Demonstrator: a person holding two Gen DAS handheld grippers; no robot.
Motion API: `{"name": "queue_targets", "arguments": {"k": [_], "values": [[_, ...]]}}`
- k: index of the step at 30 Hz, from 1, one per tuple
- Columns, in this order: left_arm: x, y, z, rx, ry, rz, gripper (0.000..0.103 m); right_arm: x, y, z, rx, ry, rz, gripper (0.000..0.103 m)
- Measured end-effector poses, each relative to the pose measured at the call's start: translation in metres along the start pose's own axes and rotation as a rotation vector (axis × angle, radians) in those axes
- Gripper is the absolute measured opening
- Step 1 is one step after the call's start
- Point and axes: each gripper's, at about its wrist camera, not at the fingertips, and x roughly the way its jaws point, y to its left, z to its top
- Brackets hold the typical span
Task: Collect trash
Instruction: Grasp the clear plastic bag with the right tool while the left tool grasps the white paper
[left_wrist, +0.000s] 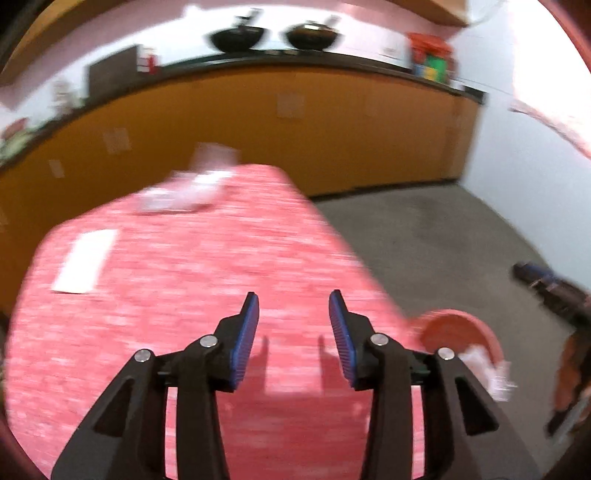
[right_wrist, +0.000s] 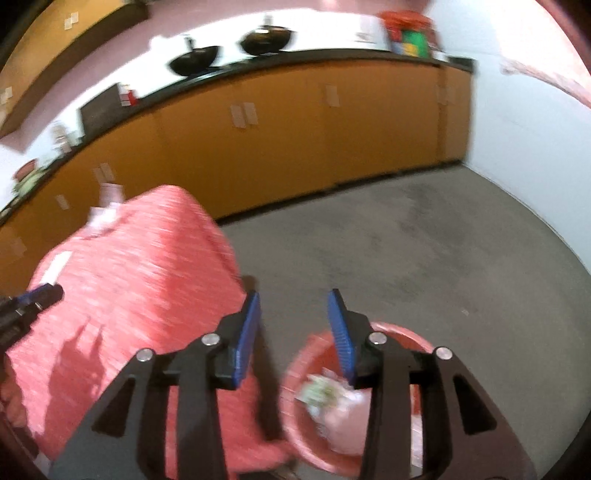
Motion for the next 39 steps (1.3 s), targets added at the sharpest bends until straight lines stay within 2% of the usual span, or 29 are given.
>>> {"name": "queue_targets", "arguments": {"k": [4, 6, 9, 12, 15, 18, 23, 25, 27, 30, 31, 36, 39], "values": [[0.002, 0.086, 0.0, -0.09, -0.021, 0.154, 0.048, 0.029, 0.084, 0.031, -0.074, 0.003, 0.104, 0.058], [0.0, 0.118, -0.001, -0.124, -0.028, 0.208, 0.052, 0.043, 0.12, 0.042, -0.102, 0.005, 0.139, 0.062], [0.001, 0.166, -0.003, -0.193, -0.038, 0.277, 0.06, 0.075, 0.171, 0.058, -0.123, 0.033, 0.183, 0.062], [0.002, 0.201, -0.004, -0.253, -0.044, 0.307, 0.065, 0.114, 0.222, 0.077, -0.134, 0.06, 0.186, 0.063], [0.008, 0.223, -0.004, -0.288, -0.042, 0.318, 0.066, 0.145, 0.257, 0.09, -0.136, 0.063, 0.161, 0.069], [0.013, 0.237, -0.003, -0.3, -0.048, 0.316, 0.07, 0.174, 0.283, 0.101, -0.127, 0.076, 0.132, 0.072], [0.032, 0.254, 0.003, -0.301, -0.038, 0.319, 0.07, 0.221, 0.306, 0.103, -0.143, 0.154, 0.078, 0.072], [0.04, 0.258, 0.005, -0.3, -0.022, 0.321, 0.07, 0.233, 0.311, 0.096, -0.156, 0.179, 0.067, 0.061], [0.05, 0.264, 0.005, -0.312, 0.001, 0.316, 0.07, 0.239, 0.314, 0.09, -0.179, 0.201, 0.076, 0.032], [0.061, 0.273, 0.005, -0.349, 0.034, 0.295, 0.071, 0.233, 0.317, 0.085, -0.229, 0.177, 0.079, 0.01], [0.064, 0.275, 0.004, -0.353, 0.044, 0.292, 0.07, 0.23, 0.317, 0.084, -0.232, 0.166, 0.088, 0.007], [0.084, 0.28, 0.006, -0.363, 0.132, 0.262, 0.069, 0.217, 0.307, 0.078, -0.216, 0.154, 0.125, 0.006], [0.094, 0.281, 0.005, -0.37, 0.176, 0.244, 0.06, 0.214, 0.308, 0.075, -0.239, 0.149, 0.125, 0.006]]}}
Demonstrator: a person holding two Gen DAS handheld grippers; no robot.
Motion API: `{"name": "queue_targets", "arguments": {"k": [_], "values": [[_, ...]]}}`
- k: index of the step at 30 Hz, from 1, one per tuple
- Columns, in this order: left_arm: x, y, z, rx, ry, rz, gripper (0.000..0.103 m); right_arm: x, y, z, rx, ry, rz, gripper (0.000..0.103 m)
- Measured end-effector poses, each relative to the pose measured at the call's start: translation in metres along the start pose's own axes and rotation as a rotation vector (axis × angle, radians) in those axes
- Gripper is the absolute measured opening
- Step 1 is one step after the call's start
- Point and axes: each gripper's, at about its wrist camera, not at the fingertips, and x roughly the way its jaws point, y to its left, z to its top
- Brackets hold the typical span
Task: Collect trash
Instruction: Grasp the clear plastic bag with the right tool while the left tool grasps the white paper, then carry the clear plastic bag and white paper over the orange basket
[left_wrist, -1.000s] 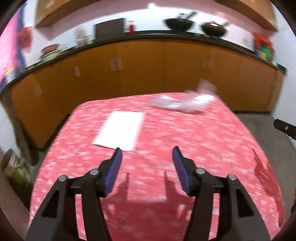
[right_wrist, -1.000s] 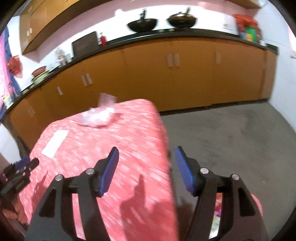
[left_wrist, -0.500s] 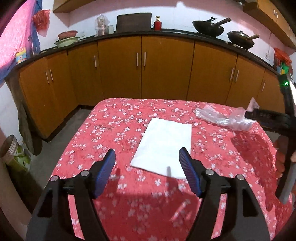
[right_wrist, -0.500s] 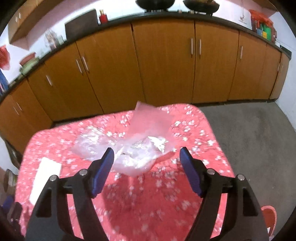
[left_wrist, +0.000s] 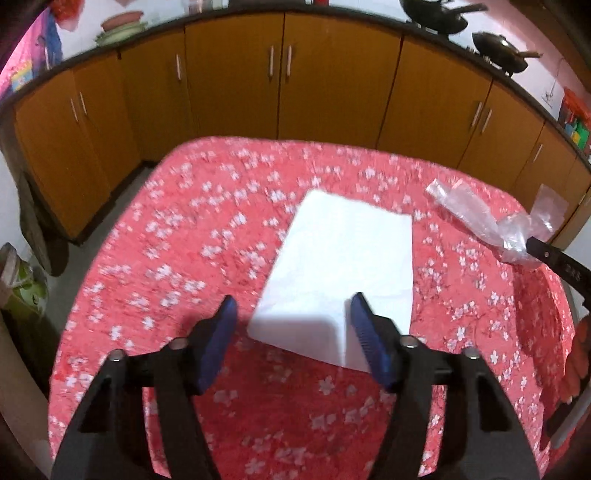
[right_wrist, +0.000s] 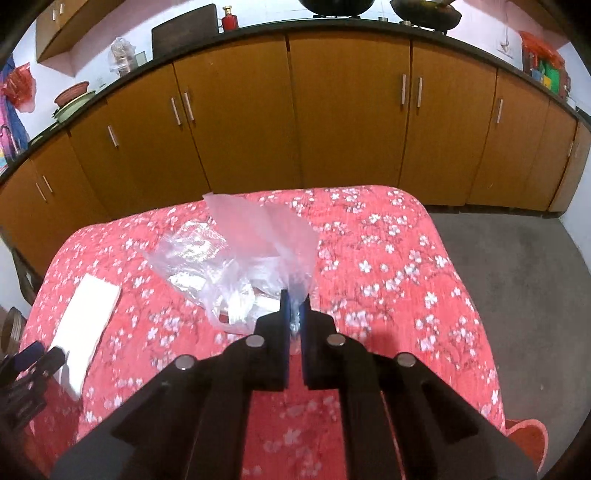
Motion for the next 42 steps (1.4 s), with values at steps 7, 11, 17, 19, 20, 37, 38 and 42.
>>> {"name": "queue_targets", "arguments": {"k": [7, 11, 17, 19, 20, 37, 38, 42], "values": [[-0.003, -0.008, -0.005, 0.025, -0.006, -0.018, 0.005, -0.018, -0.001, -0.007, -0.022, -0.018, 0.001, 0.006], [-0.021, -0.012, -0.008, 0.024, -0.06, -0.039, 0.002, -0.038, -0.006, -0.009, -0.036, -0.044, 0.001, 0.006], [-0.068, -0.027, -0.013, 0.068, -0.15, -0.073, 0.002, -0.079, -0.023, -0.019, 0.007, -0.079, 0.016, 0.006], [-0.085, -0.033, -0.018, 0.082, -0.173, -0.082, 0.002, -0.095, -0.032, -0.025, 0.028, -0.09, 0.018, 0.006], [-0.094, -0.037, -0.021, 0.085, -0.181, -0.085, 0.002, -0.102, -0.036, -0.028, 0.037, -0.094, 0.017, 0.006], [-0.192, -0.113, -0.078, 0.174, -0.253, -0.195, 0.002, -0.269, -0.117, -0.122, 0.131, -0.234, -0.07, 0.005], [-0.195, -0.118, -0.082, 0.181, -0.252, -0.205, 0.002, -0.278, -0.121, -0.129, 0.134, -0.241, -0.077, 0.005], [-0.209, -0.142, -0.1, 0.209, -0.238, -0.257, 0.002, -0.305, -0.141, -0.157, 0.144, -0.256, -0.124, 0.005]]}}
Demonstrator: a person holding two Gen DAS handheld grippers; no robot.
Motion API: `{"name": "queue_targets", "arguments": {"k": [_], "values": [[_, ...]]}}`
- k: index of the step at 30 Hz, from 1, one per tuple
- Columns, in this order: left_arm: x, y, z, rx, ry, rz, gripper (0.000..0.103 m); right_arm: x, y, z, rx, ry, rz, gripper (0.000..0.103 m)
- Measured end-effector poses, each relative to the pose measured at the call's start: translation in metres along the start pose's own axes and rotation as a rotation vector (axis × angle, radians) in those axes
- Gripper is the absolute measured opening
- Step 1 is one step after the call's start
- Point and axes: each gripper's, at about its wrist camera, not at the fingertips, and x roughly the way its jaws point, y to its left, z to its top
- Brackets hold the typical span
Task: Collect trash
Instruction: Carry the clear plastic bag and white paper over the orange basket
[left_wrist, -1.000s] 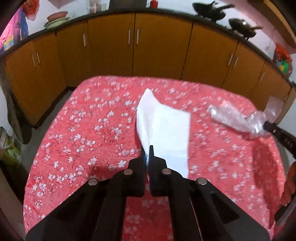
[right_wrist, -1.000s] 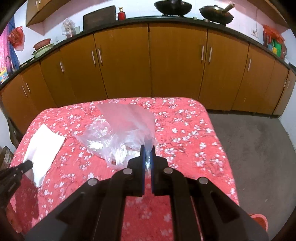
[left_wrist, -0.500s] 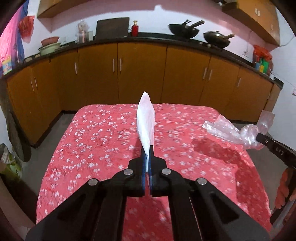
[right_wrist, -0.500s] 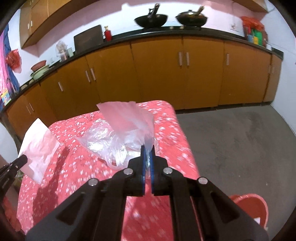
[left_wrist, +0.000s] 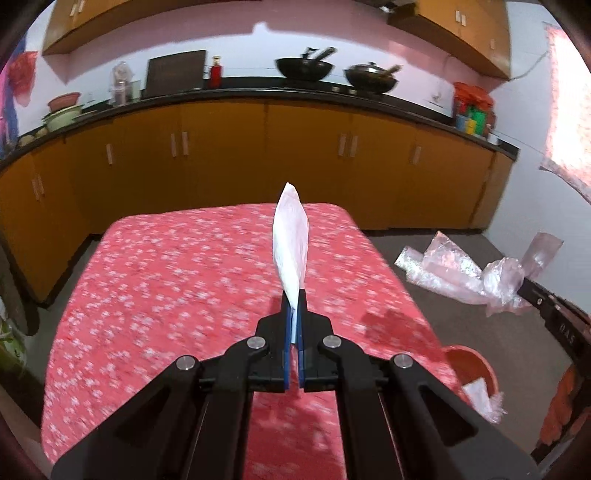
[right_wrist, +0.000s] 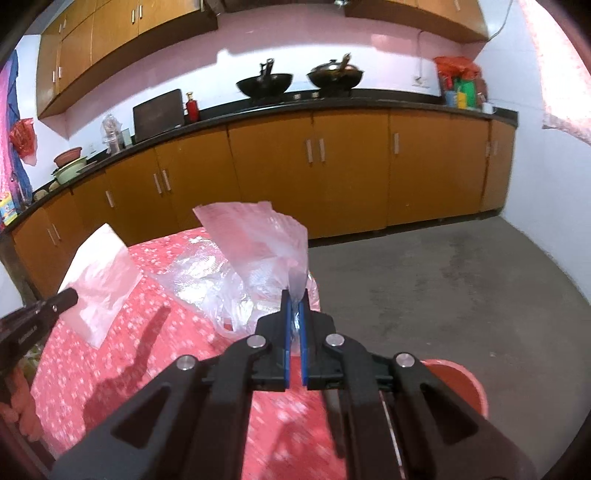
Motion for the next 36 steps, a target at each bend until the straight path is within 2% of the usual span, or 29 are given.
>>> {"name": "queue_targets", "arguments": {"k": [11, 20, 26, 36], "values": [[-0.018, -0.106, -0.023, 0.101, -0.012, -0.183, 0.002, -0.053, -0.098, -0.041, 0.129, -0.055, -0.155, 0.005], [-0.009, -0.169, -0.048, 0.14, 0.059, -0.306, 0.002, -0.08, -0.175, -0.077, 0.249, -0.053, -0.289, 0.005], [-0.002, -0.207, -0.067, 0.2, 0.092, -0.348, 0.002, -0.086, -0.202, -0.093, 0.283, -0.057, -0.348, 0.005], [0.017, -0.25, -0.097, 0.281, 0.154, -0.391, 0.002, -0.08, -0.22, -0.114, 0.283, -0.039, -0.406, 0.005]]}}
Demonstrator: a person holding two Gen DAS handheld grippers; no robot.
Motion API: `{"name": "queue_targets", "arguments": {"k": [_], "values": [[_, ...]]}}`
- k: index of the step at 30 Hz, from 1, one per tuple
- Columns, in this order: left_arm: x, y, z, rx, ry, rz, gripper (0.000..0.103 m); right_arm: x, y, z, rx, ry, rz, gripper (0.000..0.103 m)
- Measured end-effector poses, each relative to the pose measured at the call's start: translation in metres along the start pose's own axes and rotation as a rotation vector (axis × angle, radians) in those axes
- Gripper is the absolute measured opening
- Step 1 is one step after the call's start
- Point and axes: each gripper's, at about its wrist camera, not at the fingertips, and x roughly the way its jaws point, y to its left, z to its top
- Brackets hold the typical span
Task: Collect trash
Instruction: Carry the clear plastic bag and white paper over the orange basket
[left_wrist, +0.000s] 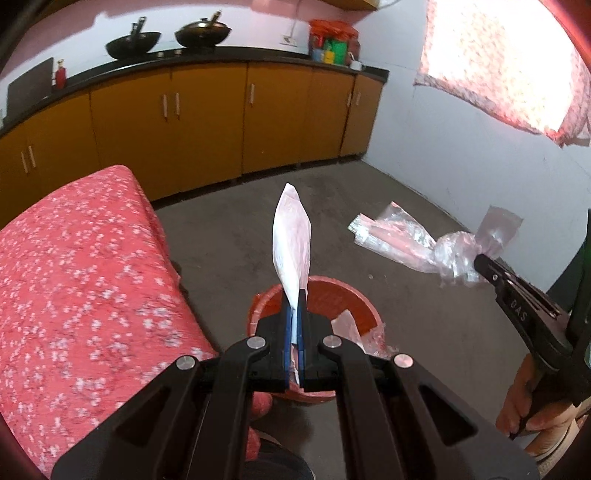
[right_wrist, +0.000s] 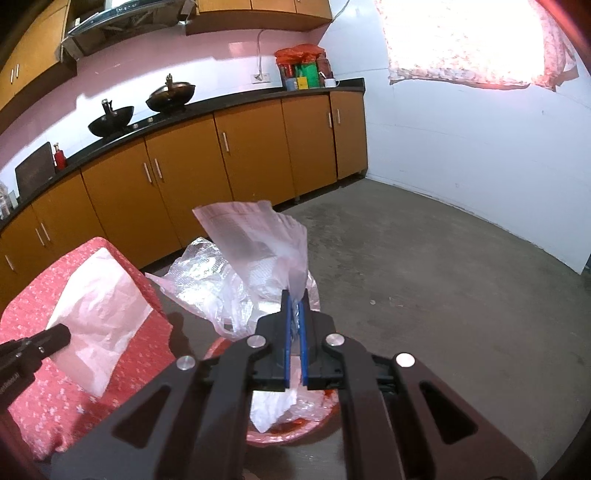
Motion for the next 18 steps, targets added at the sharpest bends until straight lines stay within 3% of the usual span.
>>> {"name": "queue_targets", "arguments": {"k": [18], "values": [[0.065, -0.032, -0.017, 0.05, 0.12, -0.03, 0.002, 0.048, -0.013, -0.014, 0.009, 0.091, -0.04, 0.005]]}}
